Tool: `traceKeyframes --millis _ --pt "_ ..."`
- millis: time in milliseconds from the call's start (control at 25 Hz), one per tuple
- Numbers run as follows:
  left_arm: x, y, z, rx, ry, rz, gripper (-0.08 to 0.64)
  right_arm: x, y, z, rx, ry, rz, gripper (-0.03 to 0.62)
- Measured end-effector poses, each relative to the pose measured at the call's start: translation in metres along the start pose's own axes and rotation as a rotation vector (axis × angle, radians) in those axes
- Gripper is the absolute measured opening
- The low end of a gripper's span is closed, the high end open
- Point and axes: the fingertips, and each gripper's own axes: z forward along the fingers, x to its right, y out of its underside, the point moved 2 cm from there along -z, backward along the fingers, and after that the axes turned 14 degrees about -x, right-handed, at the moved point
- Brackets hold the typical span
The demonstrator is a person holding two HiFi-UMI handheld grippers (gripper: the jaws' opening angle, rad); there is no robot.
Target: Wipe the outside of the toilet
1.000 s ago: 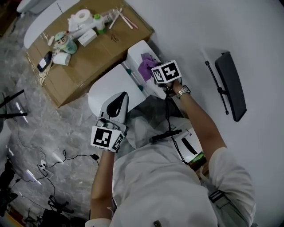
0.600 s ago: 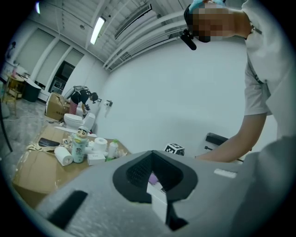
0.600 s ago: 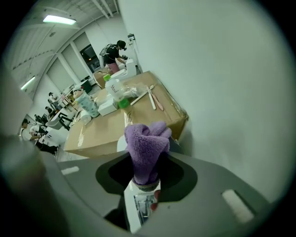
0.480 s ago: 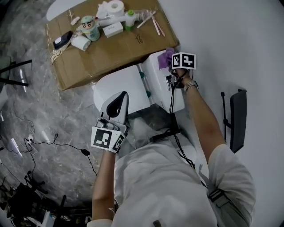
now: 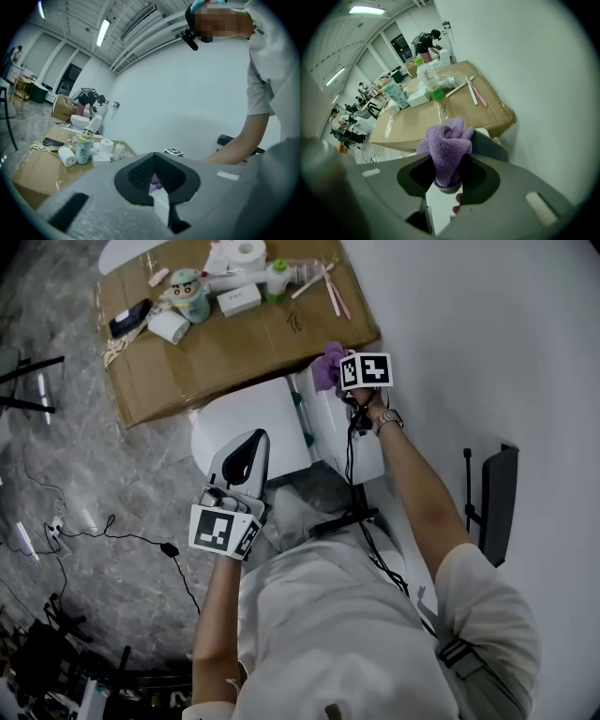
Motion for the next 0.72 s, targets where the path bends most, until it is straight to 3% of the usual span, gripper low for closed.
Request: traceKeyframes --millis 200,440,720 --pt "0.008 0.004 0.008 -0.007 0.046 0.002 0.006 -0.016 0.022 0.003 -0.001 -0.006 -0.041 0.133" --pt "0.016 0.015 0.005 -0.037 0.133 0.01 0.006 -0.035 0.053 0.008 -0.023 0.083 -0.113 0.133" --pt "0.008 0.032 -0.016 -0.082 0.223 0.021 0.006 -0.05 0.092 0.013 -0.003 0.159 -0.121 0.133"
